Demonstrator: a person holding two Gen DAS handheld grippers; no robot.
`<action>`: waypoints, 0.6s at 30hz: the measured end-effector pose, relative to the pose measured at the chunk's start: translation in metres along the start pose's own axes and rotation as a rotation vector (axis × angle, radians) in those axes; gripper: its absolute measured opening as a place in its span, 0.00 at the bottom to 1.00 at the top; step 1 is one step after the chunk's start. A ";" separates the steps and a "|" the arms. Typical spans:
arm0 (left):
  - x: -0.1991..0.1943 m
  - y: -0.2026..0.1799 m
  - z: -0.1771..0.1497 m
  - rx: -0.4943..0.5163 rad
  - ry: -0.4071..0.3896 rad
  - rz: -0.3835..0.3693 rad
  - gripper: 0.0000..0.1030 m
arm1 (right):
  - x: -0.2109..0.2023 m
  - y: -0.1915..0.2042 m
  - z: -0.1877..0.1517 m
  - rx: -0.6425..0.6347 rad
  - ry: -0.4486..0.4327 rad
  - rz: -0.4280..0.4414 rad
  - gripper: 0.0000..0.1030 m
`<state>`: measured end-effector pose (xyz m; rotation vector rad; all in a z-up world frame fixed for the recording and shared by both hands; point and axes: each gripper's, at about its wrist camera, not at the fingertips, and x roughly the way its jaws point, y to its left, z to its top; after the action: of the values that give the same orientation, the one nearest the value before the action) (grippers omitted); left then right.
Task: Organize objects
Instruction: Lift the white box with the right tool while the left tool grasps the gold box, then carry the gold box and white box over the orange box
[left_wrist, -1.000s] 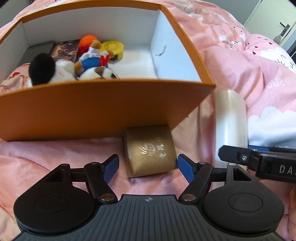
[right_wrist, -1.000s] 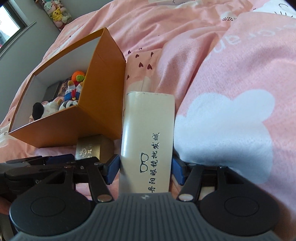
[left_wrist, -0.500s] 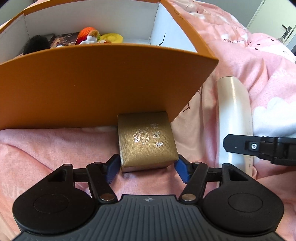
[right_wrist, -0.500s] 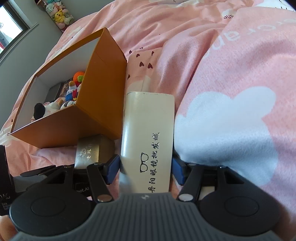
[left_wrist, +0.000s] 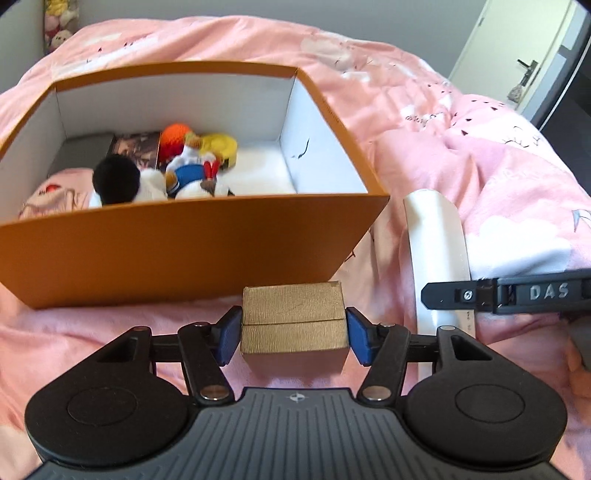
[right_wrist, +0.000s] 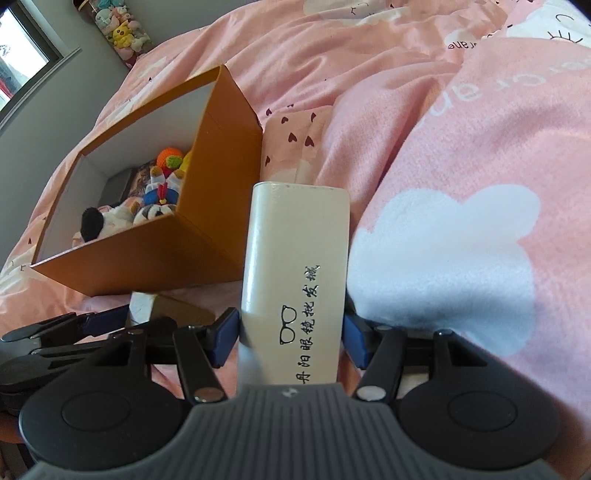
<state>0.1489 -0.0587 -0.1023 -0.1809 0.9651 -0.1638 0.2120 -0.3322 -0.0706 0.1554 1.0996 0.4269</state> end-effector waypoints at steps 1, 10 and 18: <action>-0.001 0.002 0.000 0.000 0.002 -0.005 0.65 | -0.003 0.001 0.001 0.000 -0.003 0.005 0.60; -0.037 0.009 0.016 -0.003 -0.078 -0.105 0.65 | -0.048 0.023 0.016 -0.021 -0.065 0.050 0.60; -0.089 0.044 0.050 -0.097 -0.207 -0.199 0.65 | -0.072 0.078 0.063 -0.124 -0.106 0.138 0.60</action>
<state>0.1431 0.0070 -0.0136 -0.3761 0.7487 -0.2762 0.2198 -0.2848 0.0431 0.1432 0.9589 0.6020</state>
